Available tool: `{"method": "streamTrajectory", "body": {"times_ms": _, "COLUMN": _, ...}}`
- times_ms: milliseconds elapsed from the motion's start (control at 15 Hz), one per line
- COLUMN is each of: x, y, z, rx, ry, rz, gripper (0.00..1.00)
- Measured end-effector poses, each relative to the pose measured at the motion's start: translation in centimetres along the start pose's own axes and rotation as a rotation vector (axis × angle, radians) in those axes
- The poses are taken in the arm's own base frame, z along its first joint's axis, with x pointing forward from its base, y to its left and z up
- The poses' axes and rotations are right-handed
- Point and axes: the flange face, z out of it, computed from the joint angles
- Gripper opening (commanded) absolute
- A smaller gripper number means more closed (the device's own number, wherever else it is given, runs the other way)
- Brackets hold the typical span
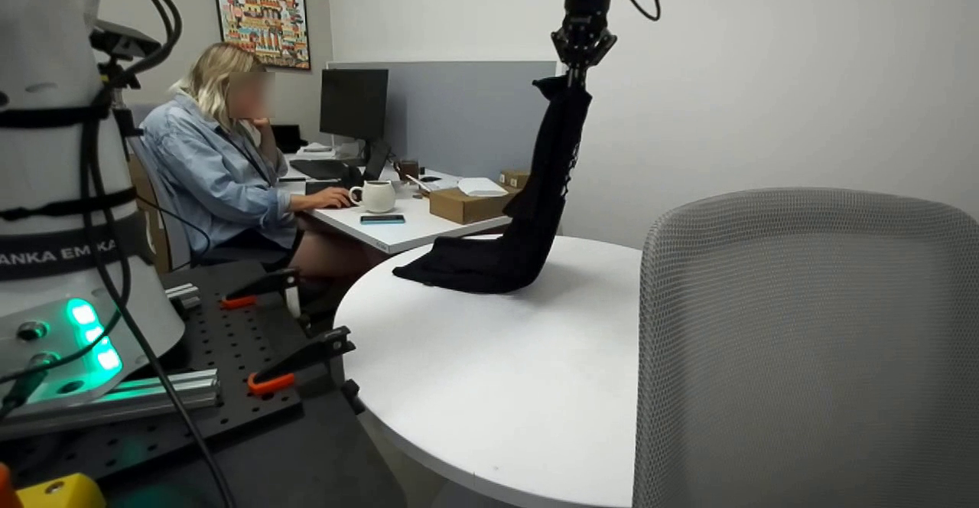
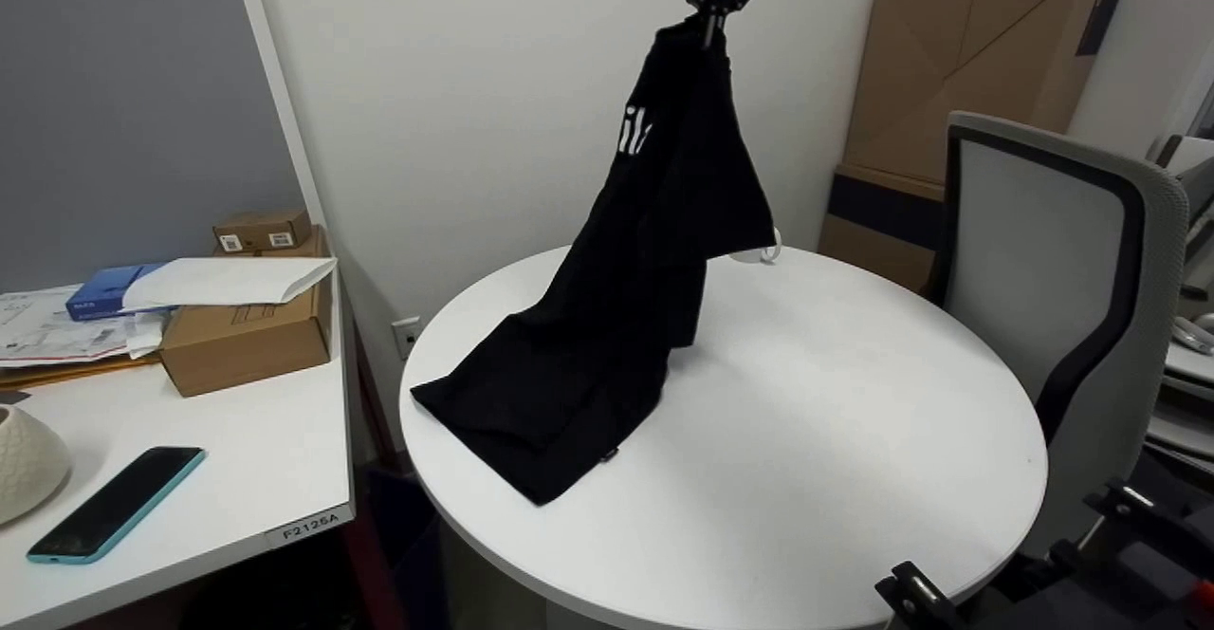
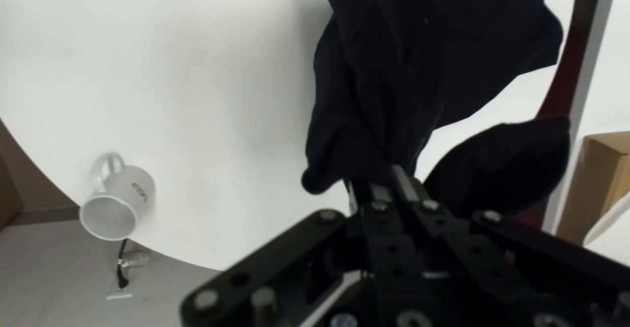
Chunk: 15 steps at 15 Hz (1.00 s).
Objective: Fold the t-shirt
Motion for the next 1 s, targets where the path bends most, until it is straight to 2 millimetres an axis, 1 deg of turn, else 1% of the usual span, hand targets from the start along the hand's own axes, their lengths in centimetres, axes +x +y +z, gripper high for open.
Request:
{"method": "streamTrajectory", "body": {"times_ms": 267, "x": -0.6, "y": 7.7, "z": 1.0, "rx": -0.033, "ry": 0.008, "rz": 0.120, "gripper": 0.01}}
{"method": "streamTrajectory", "body": {"times_ms": 400, "x": -1.0, "y": 10.4, "z": 1.3, "rx": -0.044, "ry": 0.007, "rz": 0.165, "gripper": 0.01}}
{"method": "streamTrajectory", "body": {"times_ms": 533, "x": -1.3, "y": 11.9, "z": 1.8, "rx": -0.050, "ry": 0.005, "rz": 0.197, "gripper": 0.01}}
{"method": "streamTrajectory", "body": {"times_ms": 667, "x": -1.3, "y": 12.3, "z": 2.3, "rx": -0.052, "ry": 0.002, "rz": 0.216, "gripper": 0.01}}
{"method": "streamTrajectory", "body": {"times_ms": 800, "x": -1.0, "y": 11.5, "z": 3.1, "rx": -0.048, "ry": -0.007, "rz": 0.215, "gripper": 0.01}}
{"method": "streamTrajectory", "body": {"times_ms": 933, "x": -0.5, "y": 9.6, "z": 3.9, "rx": -0.039, "ry": -0.018, "rz": 0.194, "gripper": 0.01}}
{"method": "streamTrajectory", "body": {"times_ms": 1000, "x": -0.3, "y": 8.2, "z": 4.3, "rx": -0.033, "ry": -0.023, "rz": 0.175, "gripper": 0.01}}
